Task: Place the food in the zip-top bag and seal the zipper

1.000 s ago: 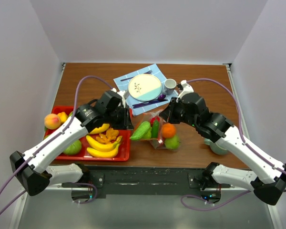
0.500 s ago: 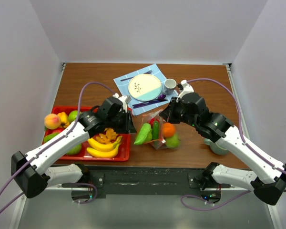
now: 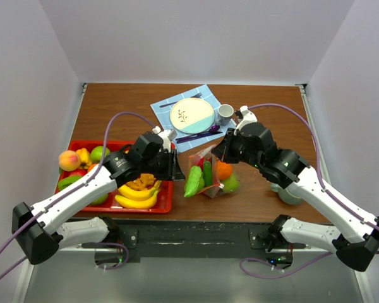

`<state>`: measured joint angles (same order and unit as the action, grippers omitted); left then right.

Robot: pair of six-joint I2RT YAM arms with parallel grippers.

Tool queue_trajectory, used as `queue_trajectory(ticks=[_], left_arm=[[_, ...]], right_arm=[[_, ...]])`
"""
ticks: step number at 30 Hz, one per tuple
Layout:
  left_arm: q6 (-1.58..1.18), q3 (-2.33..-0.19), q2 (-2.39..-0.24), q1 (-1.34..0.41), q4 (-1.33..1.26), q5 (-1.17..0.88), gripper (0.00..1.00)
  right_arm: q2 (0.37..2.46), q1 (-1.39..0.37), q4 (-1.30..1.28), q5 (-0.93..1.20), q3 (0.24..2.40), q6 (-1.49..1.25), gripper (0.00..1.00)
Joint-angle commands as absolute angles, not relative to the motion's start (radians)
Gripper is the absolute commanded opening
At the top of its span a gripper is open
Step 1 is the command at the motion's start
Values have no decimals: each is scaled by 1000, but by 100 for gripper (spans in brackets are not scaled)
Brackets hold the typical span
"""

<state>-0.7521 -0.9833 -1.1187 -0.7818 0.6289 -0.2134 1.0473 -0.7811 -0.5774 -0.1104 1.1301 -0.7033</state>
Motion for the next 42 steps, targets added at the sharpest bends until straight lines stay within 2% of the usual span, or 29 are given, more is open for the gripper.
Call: queue_trajectory(ticks=[1,34,36,37,38,42], left_arm=[[-773,-986,-1063,-788,604,-216,32],[-784,-923,-1152,-821,483,-68,33],[-784,-942,-1164,-837,483,-74,28],[-781,-954,-1164,-847,488,-74,10],[-779,-969,-1164,-862,494,-71,0],[-773,-1112,-1164,-873,538,-80,0]], right_arm=[[1040,-785,-534,-120,1170,-709,0],[1048,-787,-537,-100,1180,-718,0],[1051,-788,-540,-101,1180,-716,0],[1051,-787,-541,-104,1178,-715,0],[1051,-788,-546,-109,1175,-712,0],[1058,-788,-575,-156,1160,-687,0]])
